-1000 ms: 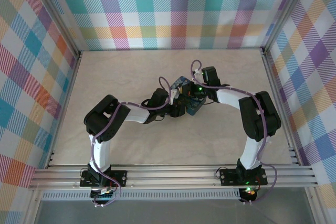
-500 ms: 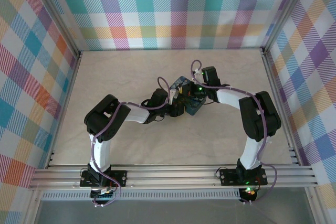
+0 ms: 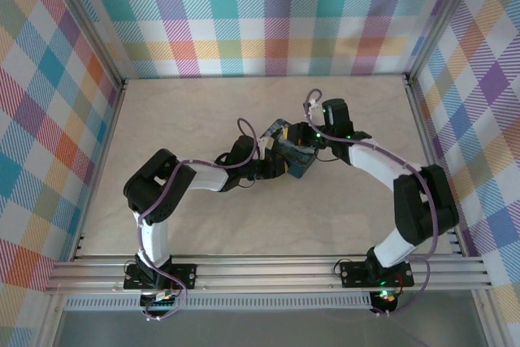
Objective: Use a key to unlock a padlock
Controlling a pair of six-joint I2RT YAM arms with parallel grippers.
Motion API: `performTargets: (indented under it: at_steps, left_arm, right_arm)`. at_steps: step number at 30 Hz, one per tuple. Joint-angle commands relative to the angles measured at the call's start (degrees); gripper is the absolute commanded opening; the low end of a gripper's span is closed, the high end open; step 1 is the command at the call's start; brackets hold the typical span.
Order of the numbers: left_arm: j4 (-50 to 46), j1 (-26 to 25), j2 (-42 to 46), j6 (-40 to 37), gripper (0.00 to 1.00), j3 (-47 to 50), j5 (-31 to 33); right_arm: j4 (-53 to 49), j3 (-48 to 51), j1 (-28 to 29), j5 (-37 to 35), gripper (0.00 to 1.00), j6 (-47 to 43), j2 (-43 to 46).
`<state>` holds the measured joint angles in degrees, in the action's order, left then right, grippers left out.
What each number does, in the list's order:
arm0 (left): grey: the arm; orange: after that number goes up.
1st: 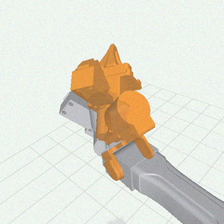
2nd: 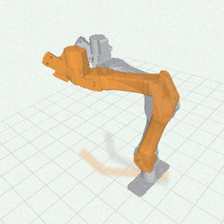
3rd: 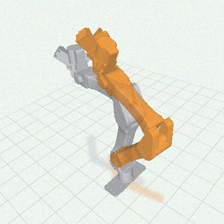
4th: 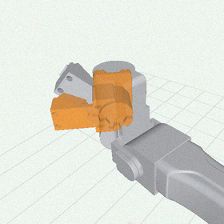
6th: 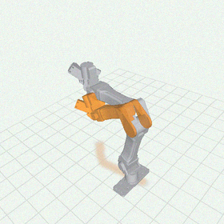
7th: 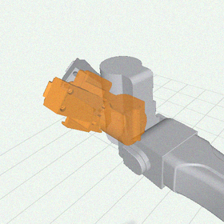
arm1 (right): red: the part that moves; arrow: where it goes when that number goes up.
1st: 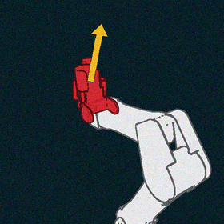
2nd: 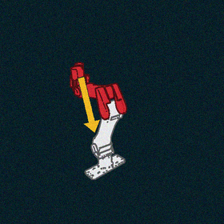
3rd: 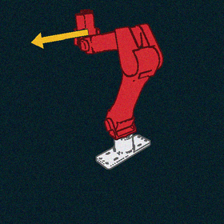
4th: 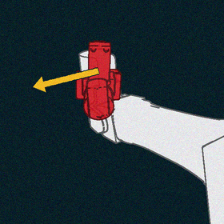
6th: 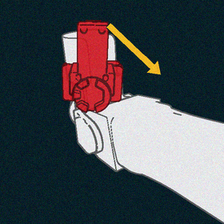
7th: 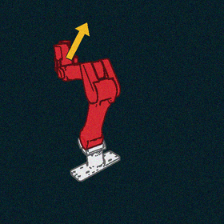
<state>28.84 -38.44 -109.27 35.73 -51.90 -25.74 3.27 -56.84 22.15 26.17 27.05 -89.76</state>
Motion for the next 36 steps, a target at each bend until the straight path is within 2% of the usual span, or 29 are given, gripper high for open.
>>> performTargets:
  at_steps: [1,9,18,27,36]
  left_arm:
    - [0.4,0.3,3.1,5.6,0.24,-0.9,-4.3]
    - [-5.4,0.3,7.0,7.5,0.23,-1.8,-4.1]
    - [-9.9,0.3,7.5,11.0,0.19,-4.1,-4.4]
    - [-8.7,0.3,7.7,14.4,0.19,-4.5,-5.3]
    - [-9.5,0.3,7.7,14.3,0.18,-4.8,-5.4]
  right_arm:
    - [-0.7,4.5,0.6,-3.0,0.0,-4.0,4.5]
    - [-0.7,16.0,3.3,-9.7,0.0,-8.0,17.1]
    - [3.6,25.2,9.5,-16.9,0.0,-8.9,23.7]
    - [6.4,31.1,12.3,-18.9,0.0,-7.1,25.5]
    - [10.3,33.5,12.6,-19.2,0.0,-7.5,22.2]
